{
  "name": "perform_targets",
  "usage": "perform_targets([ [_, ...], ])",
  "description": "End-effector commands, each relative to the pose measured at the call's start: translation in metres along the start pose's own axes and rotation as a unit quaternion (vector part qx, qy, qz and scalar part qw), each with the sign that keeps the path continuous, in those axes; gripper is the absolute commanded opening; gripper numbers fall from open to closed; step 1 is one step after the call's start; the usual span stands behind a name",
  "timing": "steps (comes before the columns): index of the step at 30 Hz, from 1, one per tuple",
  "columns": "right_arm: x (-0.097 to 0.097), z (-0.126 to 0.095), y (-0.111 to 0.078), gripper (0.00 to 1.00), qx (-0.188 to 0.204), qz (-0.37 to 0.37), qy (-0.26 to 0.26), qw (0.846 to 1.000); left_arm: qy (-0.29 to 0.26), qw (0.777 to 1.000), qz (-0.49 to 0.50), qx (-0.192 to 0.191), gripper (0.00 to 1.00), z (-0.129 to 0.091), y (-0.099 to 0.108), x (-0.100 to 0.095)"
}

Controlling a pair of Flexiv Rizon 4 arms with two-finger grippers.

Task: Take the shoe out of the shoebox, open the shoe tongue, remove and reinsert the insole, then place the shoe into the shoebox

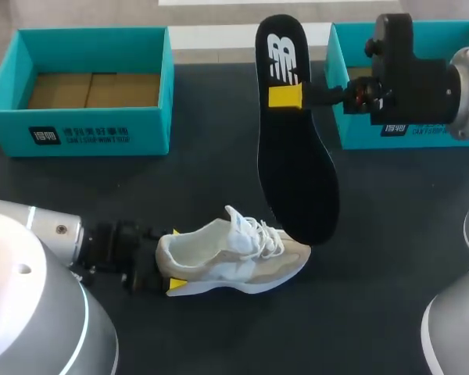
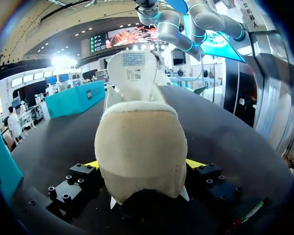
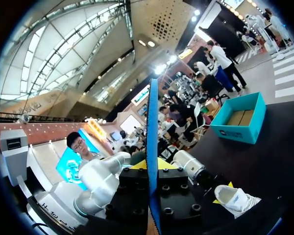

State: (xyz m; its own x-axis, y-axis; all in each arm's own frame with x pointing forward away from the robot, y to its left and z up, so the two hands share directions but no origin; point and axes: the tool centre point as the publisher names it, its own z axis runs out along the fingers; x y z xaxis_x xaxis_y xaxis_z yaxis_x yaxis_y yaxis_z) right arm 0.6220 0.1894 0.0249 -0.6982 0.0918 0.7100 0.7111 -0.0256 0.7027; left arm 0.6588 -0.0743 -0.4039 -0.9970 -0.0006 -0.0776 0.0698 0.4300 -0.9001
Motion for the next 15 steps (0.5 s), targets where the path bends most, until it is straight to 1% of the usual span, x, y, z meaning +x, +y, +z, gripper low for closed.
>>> perform_targets([
  [1, -0.001, 0.003, 0.000, 0.00, 0.000, 0.001, -0.001, 1.000, 0.002, 1.000, 0.001, -0.005, 1.00, -0.013, -0.005, 0.002],
  [2, -0.001, 0.003, 0.000, 0.00, 0.000, 0.001, -0.001, 1.000, 0.005, 1.000, -0.004, -0.013, 1.00, -0.014, -0.006, 0.002],
  [3, -0.001, 0.003, 0.000, 0.00, 0.000, 0.001, -0.001, 1.000, 0.003, 1.000, -0.002, -0.010, 1.00, -0.015, -0.007, 0.001],
  [5, -0.001, 0.003, 0.000, 0.00, 0.000, 0.001, -0.001, 1.000, -0.001, 0.999, -0.010, -0.038, 1.00, -0.018, -0.009, 0.000],
  [6, -0.001, 0.003, 0.000, 0.00, 0.000, 0.001, -0.001, 1.000, 0.001, 0.999, -0.010, -0.043, 1.00, -0.019, -0.011, -0.001],
  [8, -0.001, 0.003, 0.000, 0.00, 0.000, 0.001, -0.001, 1.000, 0.004, 0.998, -0.020, -0.063, 1.00, -0.022, -0.013, -0.001],
  [11, -0.001, 0.003, 0.000, 0.00, 0.000, 0.001, -0.001, 1.000, 0.024, 0.993, -0.042, -0.111, 1.00, -0.026, -0.019, -0.002],
  [15, -0.001, 0.003, 0.000, 0.00, 0.000, 0.001, -0.001, 1.000, 0.024, 0.993, -0.042, -0.111, 1.00, -0.026, -0.019, -0.002],
])
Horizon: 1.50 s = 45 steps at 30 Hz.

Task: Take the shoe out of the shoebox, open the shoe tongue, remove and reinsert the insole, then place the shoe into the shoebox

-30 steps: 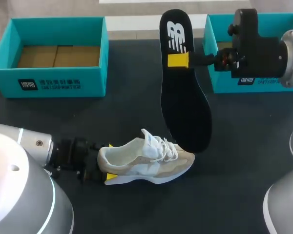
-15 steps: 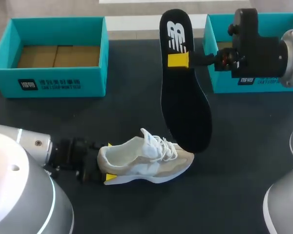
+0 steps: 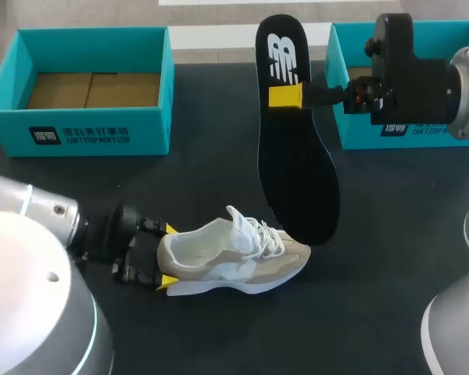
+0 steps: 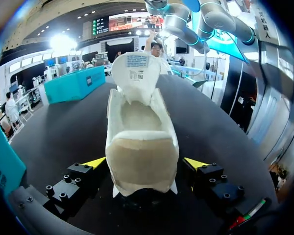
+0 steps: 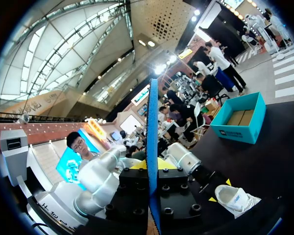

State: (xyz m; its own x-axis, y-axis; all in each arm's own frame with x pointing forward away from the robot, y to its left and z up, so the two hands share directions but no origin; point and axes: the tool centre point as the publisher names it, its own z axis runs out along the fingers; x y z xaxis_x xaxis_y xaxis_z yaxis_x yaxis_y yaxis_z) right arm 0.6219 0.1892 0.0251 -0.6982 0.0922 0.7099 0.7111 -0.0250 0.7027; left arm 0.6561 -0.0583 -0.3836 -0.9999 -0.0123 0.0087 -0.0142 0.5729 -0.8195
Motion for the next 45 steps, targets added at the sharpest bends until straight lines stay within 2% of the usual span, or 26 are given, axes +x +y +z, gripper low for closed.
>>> perform_targets([
  [1, -0.001, 0.003, 0.000, 0.00, 0.000, 0.001, -0.001, 1.000, 0.006, 1.000, -0.001, -0.029, 1.00, -0.004, -0.007, -0.003],
  [11, -0.001, 0.003, 0.000, 0.00, 0.000, 0.001, -0.001, 1.000, 0.003, 0.999, -0.016, -0.036, 1.00, -0.005, -0.008, -0.003],
  [13, -0.001, 0.003, 0.000, 0.00, 0.000, 0.001, -0.001, 1.000, -0.005, 0.997, -0.029, -0.069, 1.00, -0.012, -0.016, -0.003],
  [16, -0.001, 0.003, 0.000, 0.00, 0.000, 0.001, -0.001, 1.000, -0.001, 0.995, -0.039, -0.087, 1.00, -0.018, -0.025, -0.002],
  [20, -0.001, 0.003, 0.000, 0.00, 0.000, 0.001, -0.001, 1.000, 0.010, 0.989, -0.065, -0.129, 1.00, -0.020, -0.033, -0.005],
  [25, -0.001, 0.003, 0.000, 0.00, 0.000, 0.001, -0.001, 1.000, 0.015, 0.971, -0.102, -0.213, 1.00, -0.017, -0.044, -0.003],
  [30, -0.001, 0.003, 0.000, 0.00, 0.000, 0.001, -0.001, 1.000, 0.025, 0.943, -0.120, -0.310, 1.00, -0.017, -0.054, -0.002],
  [31, -0.001, 0.003, 0.000, 0.00, 0.000, 0.001, -0.001, 1.000, 0.004, 0.937, -0.115, -0.330, 1.00, -0.017, -0.056, -0.001],
  [34, -0.001, 0.003, 0.000, 0.00, 0.000, 0.001, -0.001, 1.000, 0.000, 0.921, -0.113, -0.373, 1.00, -0.017, -0.060, 0.000],
  [40, -0.001, 0.003, 0.000, 0.00, 0.000, 0.001, -0.001, 1.000, -0.008, 0.901, -0.113, -0.419, 1.00, -0.015, -0.060, -0.002],
  [45, -0.001, 0.003, 0.000, 0.00, 0.000, 0.001, -0.001, 1.000, -0.008, 0.895, -0.094, -0.435, 1.00, -0.013, -0.059, -0.003],
])
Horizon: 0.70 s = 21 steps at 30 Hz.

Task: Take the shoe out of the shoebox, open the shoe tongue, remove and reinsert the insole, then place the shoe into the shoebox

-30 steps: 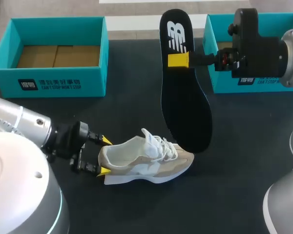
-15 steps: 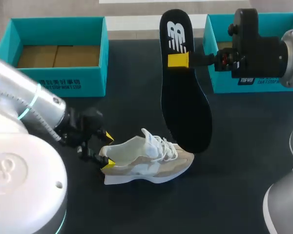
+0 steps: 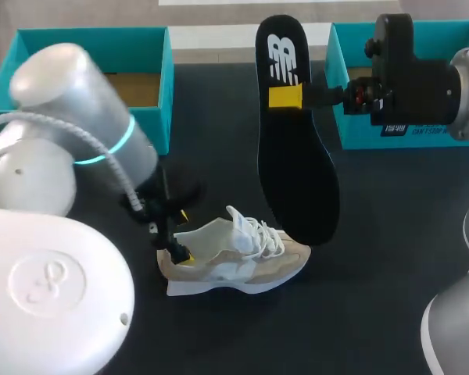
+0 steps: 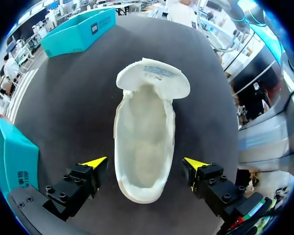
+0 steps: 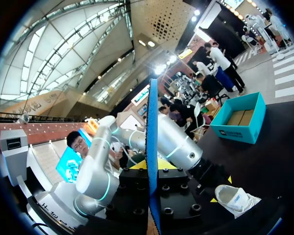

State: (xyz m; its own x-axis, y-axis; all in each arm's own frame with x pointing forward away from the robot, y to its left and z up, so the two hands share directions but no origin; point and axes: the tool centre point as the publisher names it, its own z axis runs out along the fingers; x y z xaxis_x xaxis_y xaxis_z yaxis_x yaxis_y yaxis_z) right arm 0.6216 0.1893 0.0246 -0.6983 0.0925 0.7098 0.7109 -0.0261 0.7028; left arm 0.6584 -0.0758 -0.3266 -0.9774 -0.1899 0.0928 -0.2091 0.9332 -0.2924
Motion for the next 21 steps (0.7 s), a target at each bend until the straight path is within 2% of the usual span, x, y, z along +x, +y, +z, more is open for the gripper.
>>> perform_targets([
  [1, -0.001, 0.003, 0.001, 0.00, 0.000, 0.001, -0.001, 1.000, -0.004, 0.992, 0.004, -0.127, 1.00, 0.004, -0.006, 0.000],
  [12, -0.001, 0.003, 0.001, 0.00, 0.000, 0.001, -0.001, 1.000, -0.004, 0.992, 0.007, -0.128, 1.00, 0.009, -0.007, -0.004],
  [21, -0.001, 0.003, 0.001, 0.00, 0.000, 0.001, -0.001, 1.000, -0.028, 0.995, 0.023, -0.088, 1.00, 0.023, -0.015, -0.022],
])
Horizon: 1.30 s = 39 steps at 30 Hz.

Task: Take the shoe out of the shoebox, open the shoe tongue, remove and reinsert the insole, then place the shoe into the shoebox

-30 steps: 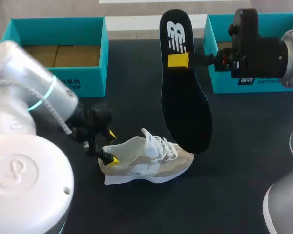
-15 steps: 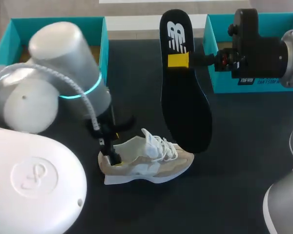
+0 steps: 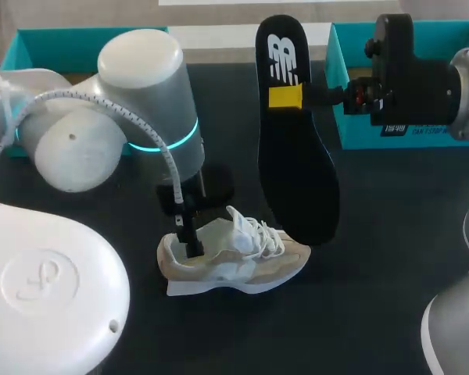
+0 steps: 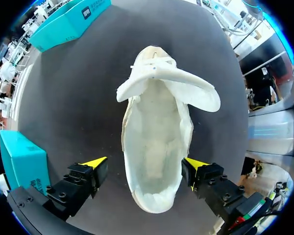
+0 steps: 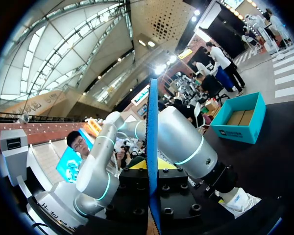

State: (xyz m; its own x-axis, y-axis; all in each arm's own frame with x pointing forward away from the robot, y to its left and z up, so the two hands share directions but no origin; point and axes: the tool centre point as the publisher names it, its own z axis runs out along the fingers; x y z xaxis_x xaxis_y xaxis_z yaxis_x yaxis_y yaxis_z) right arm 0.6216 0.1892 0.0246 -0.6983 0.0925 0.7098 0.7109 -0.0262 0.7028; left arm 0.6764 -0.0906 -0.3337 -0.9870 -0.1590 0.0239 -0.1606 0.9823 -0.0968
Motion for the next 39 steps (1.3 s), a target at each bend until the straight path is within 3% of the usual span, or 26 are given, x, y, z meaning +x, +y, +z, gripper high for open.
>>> perform_targets([
  [1, -0.001, 0.003, 0.001, 0.00, 0.000, 0.001, -0.001, 1.000, 0.004, 1.000, 0.001, 0.012, 1.00, 0.014, -0.004, -0.008],
  [11, -0.001, 0.003, 0.001, 0.00, 0.000, 0.001, -0.001, 1.000, 0.003, 1.000, 0.004, 0.020, 1.00, 0.031, -0.027, -0.026],
  [12, -0.001, 0.003, 0.001, 0.00, 0.000, 0.001, -0.001, 1.000, 0.002, 1.000, 0.002, 0.018, 0.97, 0.034, -0.029, -0.028],
  [14, -0.001, 0.003, 0.001, 0.00, 0.000, 0.001, -0.001, 1.000, 0.007, 1.000, 0.009, 0.026, 0.79, 0.038, -0.033, -0.029],
  [16, -0.001, 0.003, 0.001, 0.00, 0.000, 0.001, -0.001, 1.000, 0.007, 0.999, 0.012, 0.030, 0.73, 0.042, -0.036, -0.029],
  [17, -0.001, 0.003, 0.001, 0.00, 0.000, 0.001, -0.001, 1.000, 0.008, 0.999, 0.012, 0.031, 0.62, 0.044, -0.036, -0.029],
  [19, -0.001, 0.003, 0.001, 0.00, 0.000, 0.001, -0.001, 1.000, 0.007, 0.999, 0.012, 0.034, 0.51, 0.046, -0.038, -0.030],
  [28, -0.001, 0.003, 0.001, 0.00, 0.000, 0.001, -0.001, 1.000, 0.022, 0.999, 0.006, 0.034, 0.44, 0.059, -0.042, -0.024],
  [31, -0.001, 0.003, 0.001, 0.00, 0.000, 0.001, -0.001, 1.000, 0.027, 0.999, 0.003, 0.033, 0.26, 0.061, -0.043, -0.021],
  [33, -0.001, 0.003, 0.001, 0.00, 0.000, 0.001, -0.001, 1.000, 0.031, 0.999, 0.001, 0.032, 0.00, 0.062, -0.044, -0.020],
  [39, -0.001, 0.003, 0.001, 0.00, 0.000, 0.001, -0.001, 1.000, 0.052, 0.998, 0.018, 0.028, 0.00, 0.060, -0.044, -0.020],
])
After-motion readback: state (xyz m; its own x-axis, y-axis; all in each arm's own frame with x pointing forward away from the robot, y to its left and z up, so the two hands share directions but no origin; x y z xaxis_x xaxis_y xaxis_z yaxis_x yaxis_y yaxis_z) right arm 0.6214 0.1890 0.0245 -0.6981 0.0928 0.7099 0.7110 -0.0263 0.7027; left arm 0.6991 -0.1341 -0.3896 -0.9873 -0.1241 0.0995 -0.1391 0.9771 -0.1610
